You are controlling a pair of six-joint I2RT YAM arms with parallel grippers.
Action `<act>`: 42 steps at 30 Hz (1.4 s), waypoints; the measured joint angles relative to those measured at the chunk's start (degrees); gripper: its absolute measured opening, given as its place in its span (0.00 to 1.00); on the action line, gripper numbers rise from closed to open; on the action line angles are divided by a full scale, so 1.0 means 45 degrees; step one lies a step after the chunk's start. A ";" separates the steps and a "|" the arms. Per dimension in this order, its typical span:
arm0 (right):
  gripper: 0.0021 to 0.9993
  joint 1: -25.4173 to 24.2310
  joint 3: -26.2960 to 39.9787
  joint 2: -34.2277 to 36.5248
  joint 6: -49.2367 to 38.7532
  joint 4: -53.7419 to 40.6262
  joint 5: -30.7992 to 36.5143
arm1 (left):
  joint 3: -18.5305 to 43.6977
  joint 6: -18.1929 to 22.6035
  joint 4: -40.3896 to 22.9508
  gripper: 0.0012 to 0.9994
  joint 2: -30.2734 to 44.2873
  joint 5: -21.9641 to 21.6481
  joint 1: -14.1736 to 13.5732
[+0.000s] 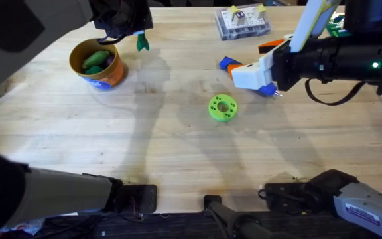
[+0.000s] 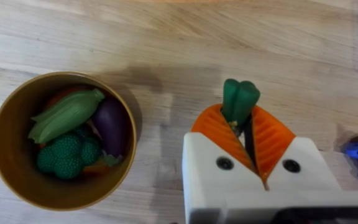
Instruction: Pick up the gripper from the table and insert it into the empty holder that is missing its gripper. Then pick up a screw, insert it into the mounting hole, and use the screwdriver to tighten it. Finally, clean up the table by picking up the vegetable and placing it into the bucket.
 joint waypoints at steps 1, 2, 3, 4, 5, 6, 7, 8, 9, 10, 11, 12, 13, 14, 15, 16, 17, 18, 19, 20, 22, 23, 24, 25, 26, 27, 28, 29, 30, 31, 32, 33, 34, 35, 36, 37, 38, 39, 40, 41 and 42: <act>0.97 -0.0005 0.0000 0.0005 -0.0005 -0.0043 -0.0009 | 0.0000 -0.0019 -0.0014 0.03 0.0209 -0.0029 0.0043; 0.97 -0.0005 0.0000 0.0005 -0.0005 -0.0097 -0.0010 | -0.0024 -0.0029 -0.0082 0.03 0.0374 -0.0025 0.0087; 0.97 -0.0005 0.0000 0.0005 -0.0005 -0.0146 -0.0015 | -0.0034 -0.0029 -0.0179 0.03 0.0506 -0.0001 0.0093; 0.97 -0.0005 0.0000 0.0014 -0.0005 -0.0165 -0.0015 | -0.0034 -0.0025 -0.0251 0.03 0.0606 0.0100 0.0088; 0.97 -0.0005 0.0000 0.0015 -0.0005 -0.0175 -0.0015 | -0.0034 -0.0024 -0.0290 0.03 0.0679 0.0234 0.0074; 0.97 -0.0005 0.0000 0.0015 -0.0010 -0.0175 -0.0010 | -0.0034 -0.0024 -0.0324 0.03 0.0718 0.0382 0.0059; 0.97 -0.0005 0.0000 0.0015 -0.0005 -0.0175 -0.0014 | -0.0034 -0.0024 -0.0434 0.03 0.0729 0.0497 0.0054; 0.97 -0.0005 0.0000 0.0015 -0.0010 -0.0180 -0.0010 | -0.0034 -0.0020 -0.0536 0.03 0.0711 0.0580 0.0044; 0.97 -0.0005 0.0000 0.0015 -0.0005 -0.0180 -0.0015 | -0.0034 -0.0015 -0.0621 0.03 0.0681 0.0631 0.0049; 0.97 -0.0005 0.0000 0.0015 -0.0005 -0.0180 -0.0015 | -0.0034 -0.0010 -0.0775 0.03 0.0635 0.0640 0.0058; 0.97 -0.0005 0.0000 0.0015 -0.0005 -0.0180 -0.0010 | -0.0034 -0.0010 -0.0963 0.03 0.0575 0.0631 0.0073; 0.97 -0.0005 0.0000 0.0015 -0.0005 -0.0180 -0.0010 | -0.0034 -0.0010 -0.1174 0.03 0.0485 0.0537 0.0087; 0.97 -0.0005 0.0000 0.0015 -0.0005 -0.0180 -0.0014 | -0.0034 -0.0010 -0.1462 0.03 0.0350 0.0369 0.0102; 0.97 -0.0005 0.0000 0.0015 -0.0009 -0.0180 -0.0015 | -0.0034 -0.0005 -0.1739 0.03 0.0185 0.0193 0.0121; 0.97 -0.0005 0.0000 0.0015 -0.0005 -0.0184 -0.0010 | -0.0039 -0.0010 -0.2019 0.03 -0.0021 -0.0040 0.0140; 0.97 -0.0005 0.0000 0.0015 -0.0005 -0.0180 -0.0014 | -0.0039 -0.0005 -0.2308 0.03 -0.0257 -0.0291 0.0177; 0.97 -0.0005 0.0000 0.0015 -0.0005 -0.0184 -0.0015 | -0.0039 -0.0005 -0.2556 0.03 -0.0515 -0.0528 0.0225; 0.97 -0.0005 0.0000 0.0015 -0.0005 -0.0185 -0.0015 | -0.0039 0.0004 -0.2770 0.03 -0.0801 -0.0786 0.0300; 0.97 -0.0005 0.0000 0.0015 -0.0005 -0.0180 -0.0015 | -0.0039 0.0031 -0.2969 0.03 -0.1090 -0.1006 0.0399; 0.97 -0.0005 0.0000 0.0015 -0.0005 -0.0184 -0.0015 | -0.0039 0.0034 -0.3095 0.03 -0.1366 -0.1224 0.0542; 0.97 -0.0005 0.0000 0.0015 -0.0005 -0.0185 -0.0014 | -0.0039 0.0053 -0.3244 0.03 -0.1831 -0.1540 0.1031; 0.97 -0.0005 0.0000 0.0015 -0.0005 -0.0185 -0.0015 | -0.0034 0.0049 -0.3294 0.03 -0.1984 -0.1667 0.1345; 0.97 -0.0005 0.0000 0.0015 -0.0005 -0.0189 -0.0010 | -0.0034 0.0053 -0.3358 0.03 -0.2069 -0.1788 0.1711; 0.97 -0.0005 0.0000 0.0015 -0.0005 -0.0185 -0.0014 | -0.0034 0.0049 -0.3425 0.03 -0.2103 -0.1899 0.2098; 0.97 -0.0005 0.0000 0.0015 -0.0005 -0.0185 -0.0010 | -0.0034 0.0058 -0.3493 0.03 -0.2089 -0.1955 0.2450; 0.97 -0.0005 0.0000 0.0015 -0.0005 -0.0189 -0.0014 | -0.0034 0.0066 -0.3566 0.03 -0.2015 -0.1990 0.2913; 0.97 -0.0005 0.0000 0.0015 -0.0005 -0.0185 -0.0015 | -0.0034 0.0072 -0.3610 0.03 -0.1909 -0.1997 0.3283; 0.97 -0.0005 0.0000 0.0015 -0.0005 -0.0185 -0.0010 | -0.0034 0.0073 -0.3613 0.03 -0.1766 -0.1984 0.3656; 0.97 -0.0005 0.0000 0.0015 -0.0005 -0.0185 -0.0014 | -0.0034 0.0073 -0.3613 0.03 -0.1591 -0.1973 0.3984; 0.97 -0.0005 0.0000 0.0015 -0.0005 -0.0185 -0.0015 | -0.0034 0.0077 -0.3609 0.03 -0.1380 -0.1934 0.4265; 0.97 -0.0005 0.0000 0.0015 -0.0005 -0.0185 -0.0015 | -0.0034 0.0078 -0.3575 0.03 -0.1143 -0.1899 0.4485; 0.97 -0.0005 0.0000 0.0015 -0.0005 -0.0185 -0.0010 | -0.0034 0.0078 -0.3527 0.03 -0.0877 -0.1882 0.4649; 0.97 -0.0005 0.0000 0.0015 -0.0005 -0.0185 -0.0014 | -0.0034 0.0078 -0.3466 0.03 -0.0604 -0.1851 0.4761; 0.97 -0.0005 0.0000 0.0015 -0.0005 -0.0185 -0.0010 | -0.0034 0.0078 -0.3375 0.03 -0.0330 -0.1817 0.4825; 0.97 -0.0005 0.0000 0.0015 -0.0005 -0.0185 -0.0010 | -0.0034 0.0078 -0.3278 0.03 -0.0076 -0.1800 0.4862; 0.97 -0.0005 0.0000 0.0015 -0.0005 -0.0185 -0.0010 | -0.0034 0.0082 -0.3163 0.03 0.0134 -0.1793 0.4871; 0.97 -0.0005 0.0000 0.0015 -0.0005 -0.0185 -0.0010 | -0.0034 0.0091 -0.3035 0.03 0.0322 -0.1752 0.4872; 0.97 -0.0005 0.0000 0.0015 -0.0009 -0.0185 -0.0014 | -0.0034 0.0101 -0.2977 0.03 0.0465 -0.1687 0.4867; 0.97 -0.0005 0.0000 0.0015 -0.0006 -0.0185 -0.0011 | -0.0034 0.0118 -0.2940 0.03 0.0562 -0.1580 0.4867; 0.97 -0.0005 0.0000 0.0015 -0.0005 -0.0185 -0.0014 | -0.0034 0.0126 -0.2912 0.03 0.0623 -0.1486 0.4867; 0.97 -0.0005 0.0000 0.0015 -0.0005 -0.0185 -0.0015 | -0.0034 0.0130 -0.2862 0.03 0.0658 -0.1340 0.4867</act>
